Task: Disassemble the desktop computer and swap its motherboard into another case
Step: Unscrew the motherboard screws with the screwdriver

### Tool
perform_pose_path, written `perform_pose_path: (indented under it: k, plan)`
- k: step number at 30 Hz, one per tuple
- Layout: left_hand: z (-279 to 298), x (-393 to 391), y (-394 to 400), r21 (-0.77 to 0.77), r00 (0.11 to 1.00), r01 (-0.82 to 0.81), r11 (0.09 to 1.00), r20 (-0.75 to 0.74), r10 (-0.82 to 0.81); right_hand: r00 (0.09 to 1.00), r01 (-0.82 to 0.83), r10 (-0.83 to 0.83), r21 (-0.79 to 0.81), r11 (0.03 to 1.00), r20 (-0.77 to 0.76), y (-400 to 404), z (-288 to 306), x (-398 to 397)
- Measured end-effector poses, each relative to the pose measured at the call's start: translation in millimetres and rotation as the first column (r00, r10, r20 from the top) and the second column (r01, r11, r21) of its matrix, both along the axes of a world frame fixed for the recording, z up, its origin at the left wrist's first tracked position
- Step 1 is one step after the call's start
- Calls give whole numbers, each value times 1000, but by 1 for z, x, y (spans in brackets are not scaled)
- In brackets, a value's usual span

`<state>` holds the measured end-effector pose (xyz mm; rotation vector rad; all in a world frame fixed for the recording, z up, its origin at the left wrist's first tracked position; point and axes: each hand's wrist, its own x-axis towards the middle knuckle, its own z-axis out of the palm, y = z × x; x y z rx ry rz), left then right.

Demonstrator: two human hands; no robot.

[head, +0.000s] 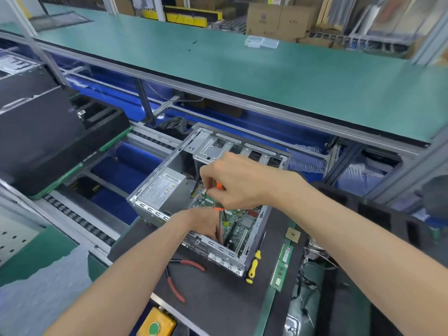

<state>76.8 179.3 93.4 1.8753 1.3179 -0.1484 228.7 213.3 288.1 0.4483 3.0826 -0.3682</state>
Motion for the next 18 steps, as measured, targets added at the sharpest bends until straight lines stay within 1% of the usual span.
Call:
perform_pose_path:
  k: [2, 3, 4, 5, 7, 9, 10, 11, 13, 16, 17, 18]
  plan:
    - [-2, -1, -1, -26, 997, -43, 999, -61, 41, 999, -27, 32, -157, 987, 28, -2, 5, 5]
    - [-1, 0, -1, -26, 997, -56, 998, -55, 54, 999, -30, 38, -219, 975, 31, -4, 7, 8]
    - [0, 1, 1, -24, 998, -49, 999, -45, 47, 999, -21, 29, -246, 969, 30, -6, 7, 11]
    - [0, 3, 2, -26, 998, -45, 999, -42, 43, 1000, 4, -1, -236, 972, 10, -7, 5, 13]
    - [3, 4, 1, -22, 999, -44, 999, -21, 44, 993, 114, -117, -108, 987, -22, -9, 2, 13]
    - [5, 5, 1, -25, 999, -42, 999, 0, 42, 968, 252, -252, 22, 967, 6, -9, 0, 10]
    - [4, 5, 1, -32, 999, -36, 999, -3, 36, 961, 274, -275, 43, 961, 20, -10, -1, 9]
    - [5, 6, 1, -36, 1000, -23, 999, -11, 23, 966, 259, -260, 33, 965, 19, -11, -1, 7]
    - [5, 5, 0, -34, 1000, 0, 999, -19, -1, 979, 205, -204, -37, 978, 23, -14, 2, 7]
    - [4, 3, 0, -42, 999, 31, 999, -38, -32, 979, 195, -182, -169, 966, 90, -22, 10, 10]
    - [4, 3, 1, -50, 999, 32, 998, -42, -34, 978, 206, -195, -177, 962, 75, -24, 10, 11]
    - [3, 3, 2, -55, 998, 42, 998, -46, -44, 968, 249, -242, -141, 958, 65, -27, 9, 10]
